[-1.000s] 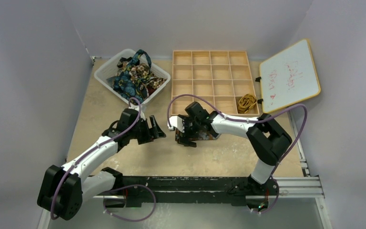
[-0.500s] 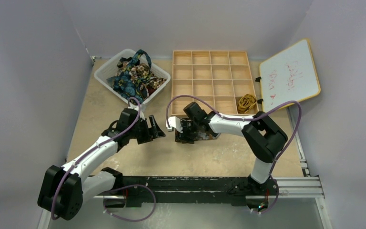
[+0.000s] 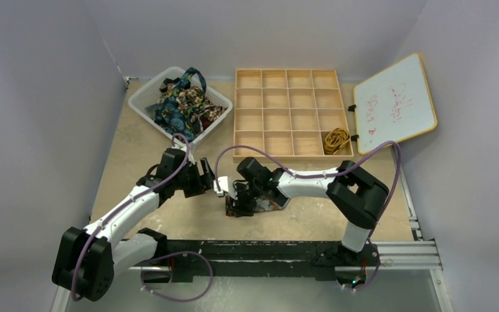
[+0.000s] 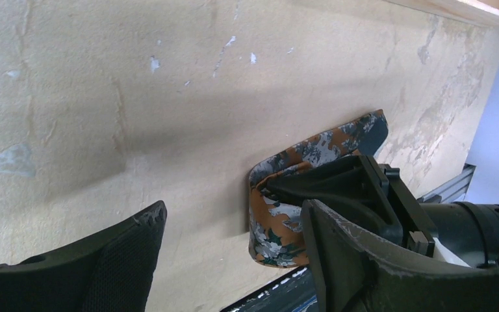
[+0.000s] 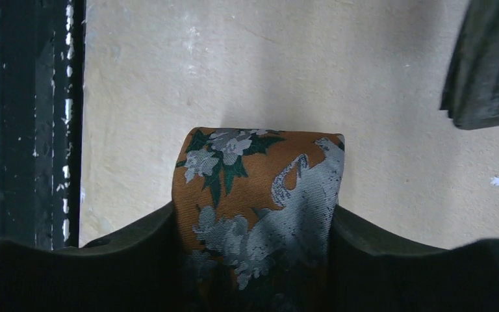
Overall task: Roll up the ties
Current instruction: Roll the tie at the center of the board.
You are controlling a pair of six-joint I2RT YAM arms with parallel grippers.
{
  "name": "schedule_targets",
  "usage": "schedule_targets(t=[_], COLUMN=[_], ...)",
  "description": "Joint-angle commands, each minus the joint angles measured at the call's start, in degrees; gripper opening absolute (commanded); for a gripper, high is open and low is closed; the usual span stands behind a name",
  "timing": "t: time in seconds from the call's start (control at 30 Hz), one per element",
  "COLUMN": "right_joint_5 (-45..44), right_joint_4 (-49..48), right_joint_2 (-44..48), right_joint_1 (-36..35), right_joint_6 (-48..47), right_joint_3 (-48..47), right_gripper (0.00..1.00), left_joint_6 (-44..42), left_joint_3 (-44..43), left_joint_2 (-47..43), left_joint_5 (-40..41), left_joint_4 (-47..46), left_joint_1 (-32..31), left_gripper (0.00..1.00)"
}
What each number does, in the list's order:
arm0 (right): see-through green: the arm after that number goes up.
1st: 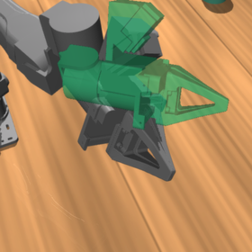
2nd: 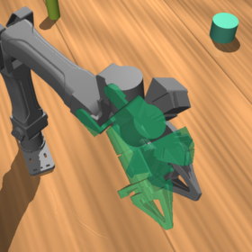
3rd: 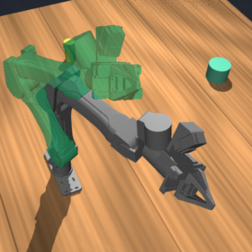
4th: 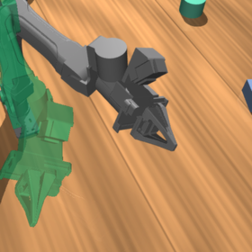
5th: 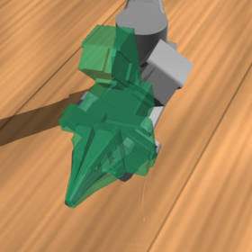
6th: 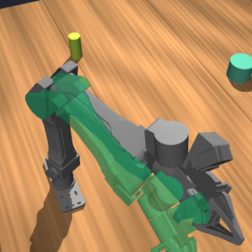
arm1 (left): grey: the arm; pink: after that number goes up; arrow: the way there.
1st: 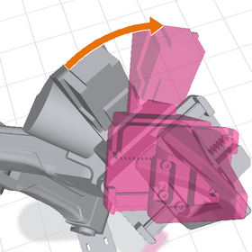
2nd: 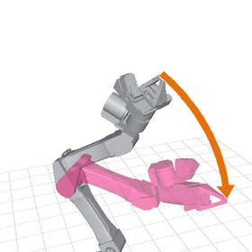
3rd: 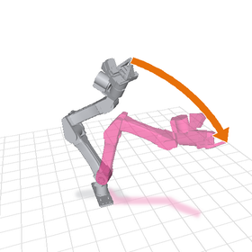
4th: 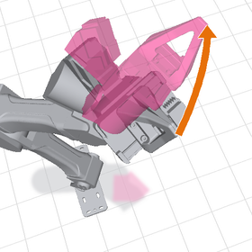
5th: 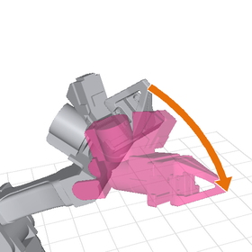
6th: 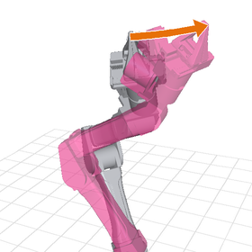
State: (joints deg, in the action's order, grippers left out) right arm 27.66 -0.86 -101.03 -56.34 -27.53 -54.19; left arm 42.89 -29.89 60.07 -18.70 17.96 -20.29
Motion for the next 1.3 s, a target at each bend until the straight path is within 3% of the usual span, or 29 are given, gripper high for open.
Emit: schedule_targets(t=[0.0, 0.1, 0.2, 0.33, 0.43, 0.53, 0.63, 0.73, 0.83, 1.0, 1.17, 1.27], right_joint_5=[-2.79, -3.96, -4.17, -8.01, -19.55, -34.69, -28.99, -21.86, -15.18, -14.86, -12.06, -11.27], right_joint_4=[-0.17, 0.29, -2.21, -7.86, -13.33, -8.77, -3.56, -13.45, -23.04, -21.99, -24.47, -24.20], right_joint_2=[-2.23, 0.18, 6.13, 16.45, 25.26, 30.05, 31.00, 32.69, 34.25, 31.85, 29.19, 27.47], right_joint_1=[-0.04, 0.00, 0.14, 0.60, 1.62, 4.53, 8.38, 8.48, 8.46, 8.44, 8.49, 8.45], right_joint_6=[3.45, 5.85, 8.56, 16.61, 33.40, 59.03, 77.34, 86.88, 91.61, 89.46, 90.63, 89.50], right_joint_3=[-3.04, -4.00, -2.17, 4.04, 8.63, 9.76, 13.49, 22.43, 29.45, 27.40, 28.26, 27.18], right_gripper=[0.65, 0.74, 0.96, 0.99, 0.99, 0.99, 0.98, 0.88, 0.82, 0.79, 0.65, 0.64], left_joint_6=[0.72, 1.33, 1.83, 2.38, 2.29, 2.69, 3.55, 3.93, 4.14, 4.00, 4.75, 4.67], left_joint_3=[0.51, 0.78, 1.18, 1.70, 2.40, 3.08, 4.02, 5.39, 6.25, 7.21, 9.34, 9.71], left_joint_2=[-0.66, -0.23, -0.37, -1.19, -1.50, -1.65, -3.01, -5.38, -7.03, -6.46, -4.91, -3.49], left_joint_5=[-1.34, -1.82, -2.66, -3.46, -4.65, -6.18, -7.39, -8.80, -10.30, -11.87, -14.65, -16.08], left_joint_4=[-1.10, -1.51, -2.12, -2.38, -3.00, -4.17, -4.68, -5.15, -5.34, -6.73, -10.15, -11.68], left_joint_1=[0.25, 0.26, 0.32, 0.34, 0.29, 0.34, 0.29, 0.34, 0.28, 0.30, 0.26, 0.26], left_gripper=[0.74, 0.74, 0.74, 0.74, 0.74, 0.74, 0.74, 0.75, 0.75, 0.75, 0.75, 0.75])
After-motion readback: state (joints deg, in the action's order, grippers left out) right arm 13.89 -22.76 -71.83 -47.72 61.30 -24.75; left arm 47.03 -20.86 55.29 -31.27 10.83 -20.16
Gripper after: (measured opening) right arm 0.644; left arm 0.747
